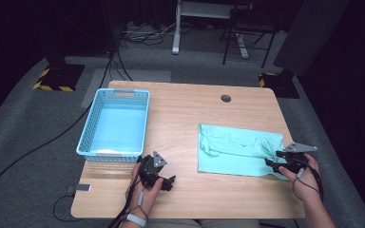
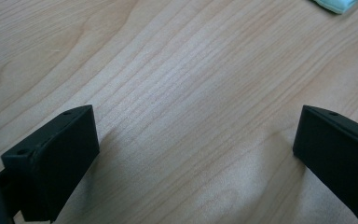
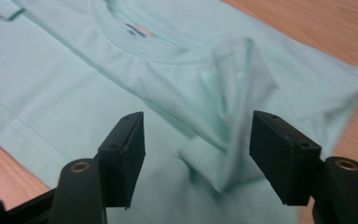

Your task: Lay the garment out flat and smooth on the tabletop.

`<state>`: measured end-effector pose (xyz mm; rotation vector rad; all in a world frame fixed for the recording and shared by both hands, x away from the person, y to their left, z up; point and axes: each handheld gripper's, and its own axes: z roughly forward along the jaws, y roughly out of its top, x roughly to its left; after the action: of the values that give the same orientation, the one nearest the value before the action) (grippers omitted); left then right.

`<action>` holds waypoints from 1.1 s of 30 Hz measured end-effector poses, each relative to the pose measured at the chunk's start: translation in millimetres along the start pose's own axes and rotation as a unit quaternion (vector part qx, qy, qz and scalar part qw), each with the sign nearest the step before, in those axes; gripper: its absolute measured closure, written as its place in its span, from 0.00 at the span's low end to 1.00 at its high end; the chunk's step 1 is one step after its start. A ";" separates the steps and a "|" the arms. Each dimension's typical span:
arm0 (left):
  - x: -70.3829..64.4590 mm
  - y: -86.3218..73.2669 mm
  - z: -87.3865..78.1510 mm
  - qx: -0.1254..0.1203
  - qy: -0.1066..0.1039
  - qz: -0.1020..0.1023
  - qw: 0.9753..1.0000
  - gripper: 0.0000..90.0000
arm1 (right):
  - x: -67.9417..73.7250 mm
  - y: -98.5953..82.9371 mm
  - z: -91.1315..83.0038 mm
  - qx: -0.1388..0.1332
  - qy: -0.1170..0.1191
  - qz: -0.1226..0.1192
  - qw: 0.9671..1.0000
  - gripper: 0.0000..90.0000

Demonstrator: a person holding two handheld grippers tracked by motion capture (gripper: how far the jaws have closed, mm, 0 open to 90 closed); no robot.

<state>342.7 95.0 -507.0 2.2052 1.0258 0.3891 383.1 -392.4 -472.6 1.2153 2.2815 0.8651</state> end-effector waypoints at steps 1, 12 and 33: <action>0.0 0.3 0.1 0.001 0.002 0.000 1.000 0.00 | 1.6 1.7 3.5 0.000 0.007 -0.003 1.000 0.39; -15.4 11.9 -4.6 -0.018 0.009 -0.005 1.000 0.07 | 3.4 -3.4 25.7 0.003 0.020 -0.021 1.000 0.38; -38.0 85.6 28.8 -0.037 -0.015 0.034 0.999 0.30 | 4.6 -10.1 -8.2 -0.044 0.045 -0.028 0.998 0.43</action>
<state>381.2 13.0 -469.7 2.1776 0.9079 0.4174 369.7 -395.5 -473.9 1.0904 2.3096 1.0053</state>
